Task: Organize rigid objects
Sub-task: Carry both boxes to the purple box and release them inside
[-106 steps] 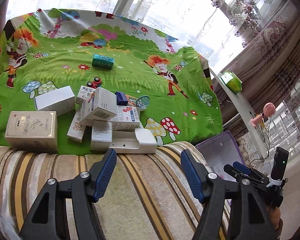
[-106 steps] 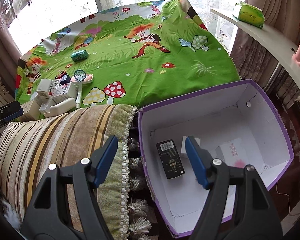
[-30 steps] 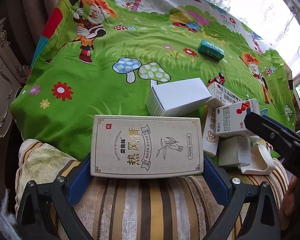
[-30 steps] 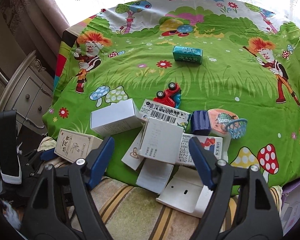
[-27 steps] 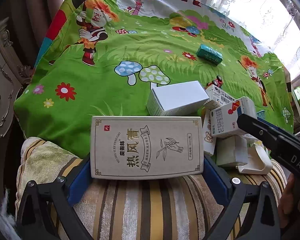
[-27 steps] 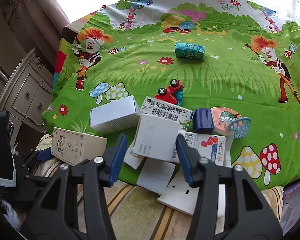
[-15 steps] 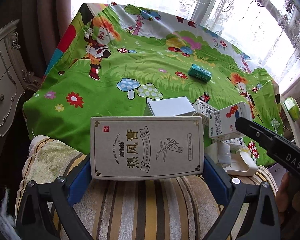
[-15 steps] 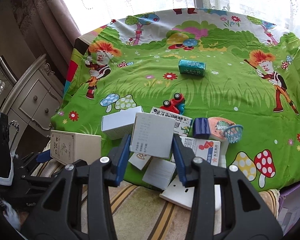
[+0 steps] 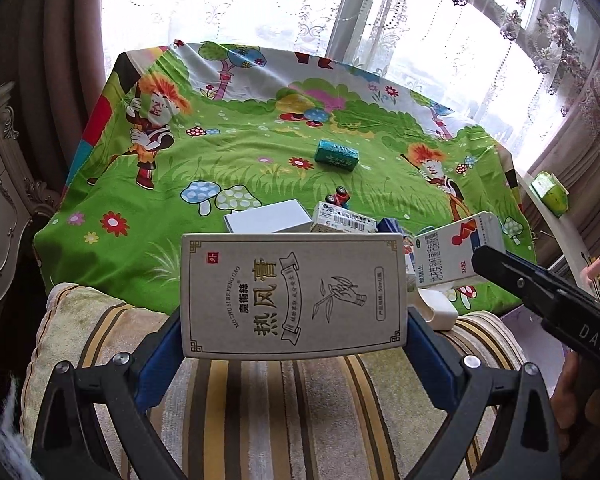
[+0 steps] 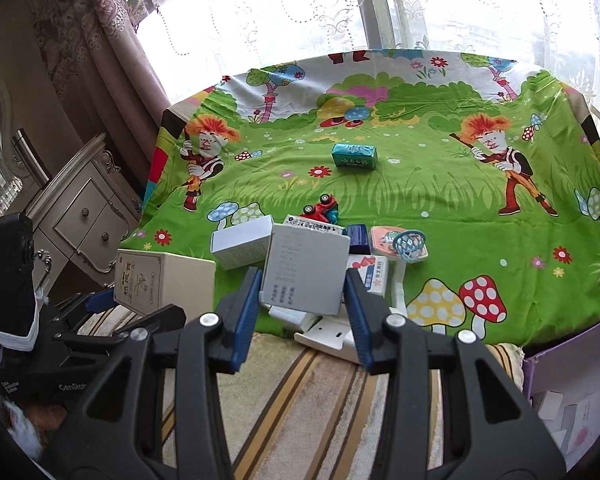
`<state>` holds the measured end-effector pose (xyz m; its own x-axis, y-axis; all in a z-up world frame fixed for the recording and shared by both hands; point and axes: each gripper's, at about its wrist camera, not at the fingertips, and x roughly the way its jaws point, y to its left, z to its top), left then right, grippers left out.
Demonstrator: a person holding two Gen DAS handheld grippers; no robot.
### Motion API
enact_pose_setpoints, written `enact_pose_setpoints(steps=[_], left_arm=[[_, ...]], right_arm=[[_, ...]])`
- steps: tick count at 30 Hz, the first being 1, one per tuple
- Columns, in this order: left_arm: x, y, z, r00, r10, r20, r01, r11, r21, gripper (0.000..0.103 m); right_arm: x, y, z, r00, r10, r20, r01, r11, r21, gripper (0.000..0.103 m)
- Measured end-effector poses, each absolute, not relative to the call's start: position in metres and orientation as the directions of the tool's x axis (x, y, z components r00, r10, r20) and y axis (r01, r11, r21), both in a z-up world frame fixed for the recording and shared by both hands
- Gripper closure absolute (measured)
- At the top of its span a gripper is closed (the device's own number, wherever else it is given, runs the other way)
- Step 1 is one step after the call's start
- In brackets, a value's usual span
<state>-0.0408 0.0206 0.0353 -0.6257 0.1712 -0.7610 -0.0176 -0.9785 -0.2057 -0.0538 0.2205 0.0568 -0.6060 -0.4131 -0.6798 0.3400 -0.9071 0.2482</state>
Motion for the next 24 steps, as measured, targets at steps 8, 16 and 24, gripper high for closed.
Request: enact_pose_setpoints(steps=[8, 16, 24], left_arm=[[-0.030, 0.075, 0.046, -0.622, 0.244, -0.744, -0.162, -0.970, -0.182, 0.003], [-0.021, 0.132, 0.052, -0.595, 0.311, -0.741, -0.303, -0.941, -0.152, 0.003], [-0.015, 0.194, 0.059, -0.554, 0.386, -0.738, -0.446, -0.886, -0.129, 0.003]], right_arm=[[-0.028, 0.285, 0.057, -0.637, -0.381, -0.670, 0.241, -0.924, 0.297, 0.057], [-0.007, 0.356, 0.054, -0.675, -0.306, -0.671, 0.107, -0.941, 0.321, 0.057], [0.012, 0.421, 0.053, -0.713, -0.209, -0.669, -0.029, -0.945, 0.326, 0.057]])
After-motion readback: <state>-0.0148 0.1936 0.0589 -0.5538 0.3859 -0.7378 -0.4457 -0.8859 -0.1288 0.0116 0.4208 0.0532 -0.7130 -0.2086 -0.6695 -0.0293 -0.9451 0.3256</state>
